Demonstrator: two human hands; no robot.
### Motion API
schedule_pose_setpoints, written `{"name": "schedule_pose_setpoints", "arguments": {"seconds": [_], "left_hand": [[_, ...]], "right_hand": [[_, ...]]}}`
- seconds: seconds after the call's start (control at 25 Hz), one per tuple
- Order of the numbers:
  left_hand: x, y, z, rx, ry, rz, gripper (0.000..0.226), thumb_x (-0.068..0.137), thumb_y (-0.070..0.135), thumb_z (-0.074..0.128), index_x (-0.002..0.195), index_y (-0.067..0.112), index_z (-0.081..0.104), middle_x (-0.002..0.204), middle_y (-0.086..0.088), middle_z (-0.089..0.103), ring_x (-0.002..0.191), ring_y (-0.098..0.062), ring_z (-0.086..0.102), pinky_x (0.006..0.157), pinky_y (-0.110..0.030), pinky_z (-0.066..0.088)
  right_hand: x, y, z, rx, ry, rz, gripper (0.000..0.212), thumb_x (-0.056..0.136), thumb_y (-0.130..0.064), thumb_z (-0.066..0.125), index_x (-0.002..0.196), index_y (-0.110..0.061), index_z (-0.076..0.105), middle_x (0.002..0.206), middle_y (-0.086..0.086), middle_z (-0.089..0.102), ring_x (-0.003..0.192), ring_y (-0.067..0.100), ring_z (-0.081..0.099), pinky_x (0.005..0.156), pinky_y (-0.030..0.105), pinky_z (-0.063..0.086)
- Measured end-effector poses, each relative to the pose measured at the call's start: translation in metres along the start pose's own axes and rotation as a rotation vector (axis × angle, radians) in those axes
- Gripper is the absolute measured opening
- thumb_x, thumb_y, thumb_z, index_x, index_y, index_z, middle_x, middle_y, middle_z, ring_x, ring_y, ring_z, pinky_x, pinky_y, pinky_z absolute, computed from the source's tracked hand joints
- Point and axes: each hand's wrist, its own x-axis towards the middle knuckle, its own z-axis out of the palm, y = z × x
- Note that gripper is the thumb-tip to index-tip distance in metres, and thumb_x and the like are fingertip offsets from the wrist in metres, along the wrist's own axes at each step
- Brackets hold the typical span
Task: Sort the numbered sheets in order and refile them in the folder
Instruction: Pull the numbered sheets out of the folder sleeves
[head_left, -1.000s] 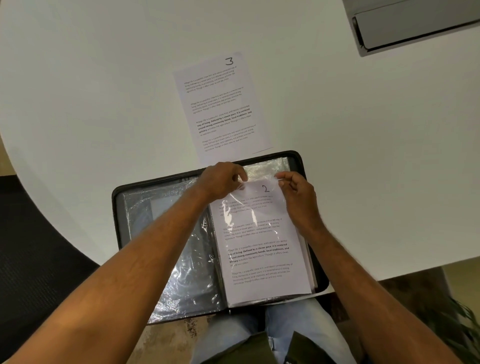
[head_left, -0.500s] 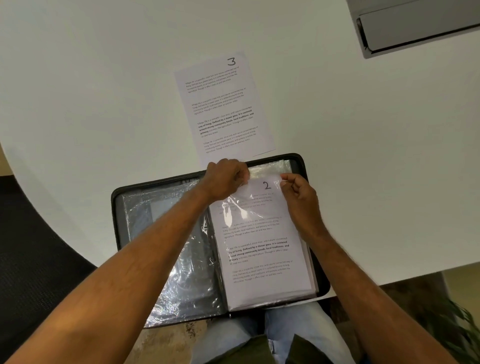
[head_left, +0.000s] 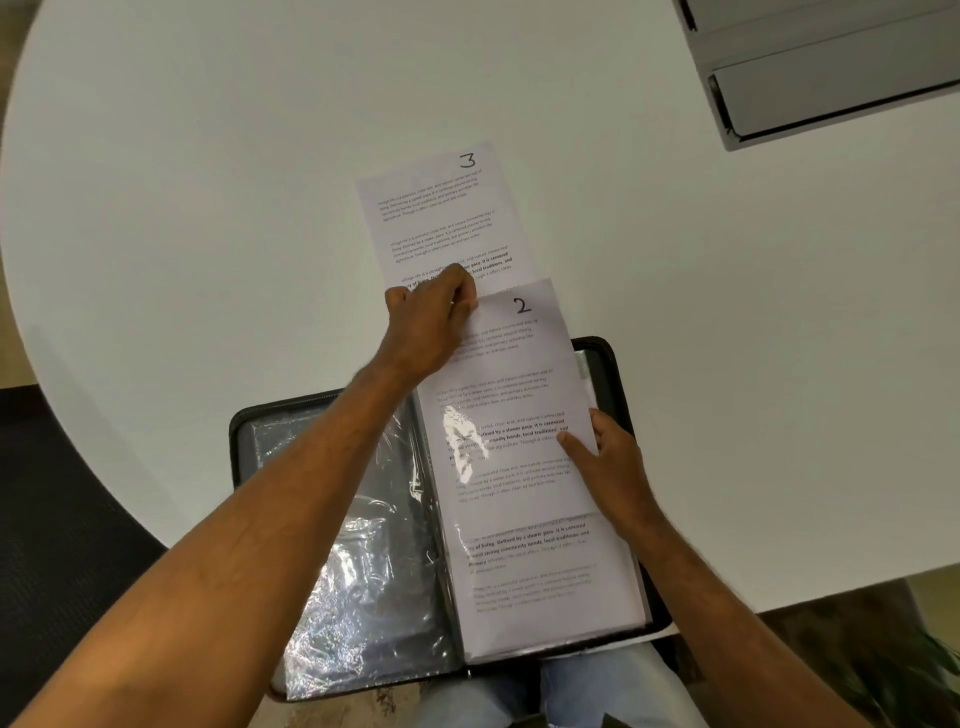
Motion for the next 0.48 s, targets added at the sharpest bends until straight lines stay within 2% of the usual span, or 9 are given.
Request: {"name": "schedule_pose_setpoints", "arguments": {"seconds": [0.12,0.24,0.32,0.36,0.4,0.48], "left_hand": [[0.007,-0.003,-0.01,-0.079,0.047,-0.049,0.005,0.102,0.027,0.06,0.099,0.028,0.056,0.084,0.017,0.06,0.082,0.0,0.056,0.103,-0.04,0.029],[0.003,-0.022,-0.019,-0.14,0.0,-0.203,0.017,0.095,0.038,0.07,0.109,0.034,0.062,0.095,0.015,0.067,0.09,0.003,0.058,0.103,-0.038,0.029],[-0.009,-0.036,-0.024,-0.302,0.001,-0.309,0.025,0.091,0.038,0.075,0.113,0.033,0.064,0.103,0.009,0.068,0.098,-0.012,0.064,0.096,-0.039,0.044],[-0.018,-0.04,-0.024,-0.419,0.007,-0.364,0.03,0.091,0.032,0.076,0.118,0.029,0.063,0.107,0.004,0.068,0.1,-0.018,0.066,0.088,-0.034,0.052],[-0.027,-0.042,-0.024,-0.526,0.005,-0.427,0.034,0.092,0.025,0.076,0.123,0.023,0.062,0.111,-0.001,0.069,0.101,-0.021,0.068,0.08,-0.029,0.057],[-0.046,-0.048,-0.017,-0.628,-0.013,-0.519,0.034,0.094,0.013,0.073,0.125,0.013,0.059,0.11,-0.007,0.073,0.098,-0.022,0.072,0.076,-0.026,0.061]], "right_hand": [[0.003,0.003,-0.001,-0.009,0.009,0.023,0.021,0.101,-0.02,0.064,0.12,-0.028,0.062,0.113,-0.01,0.072,0.094,0.004,0.072,0.071,0.02,0.059],[0.006,0.003,0.0,0.01,0.019,0.053,0.019,0.101,-0.019,0.064,0.118,-0.027,0.062,0.11,-0.01,0.072,0.092,0.004,0.072,0.067,0.017,0.057],[0.007,0.003,0.0,0.021,0.028,0.066,0.019,0.101,-0.019,0.064,0.118,-0.025,0.062,0.11,-0.009,0.072,0.09,0.003,0.072,0.065,0.016,0.056],[0.007,0.004,-0.001,0.022,0.028,0.069,0.019,0.101,-0.019,0.064,0.119,-0.025,0.062,0.11,-0.008,0.072,0.091,0.005,0.072,0.065,0.017,0.057],[0.008,0.005,-0.001,0.021,0.027,0.073,0.02,0.101,-0.02,0.064,0.12,-0.025,0.062,0.111,-0.008,0.072,0.092,0.007,0.072,0.066,0.018,0.057],[0.008,0.006,0.0,0.023,0.024,0.083,0.021,0.101,-0.022,0.064,0.122,-0.025,0.062,0.113,-0.006,0.072,0.095,0.01,0.073,0.069,0.02,0.059]]}}
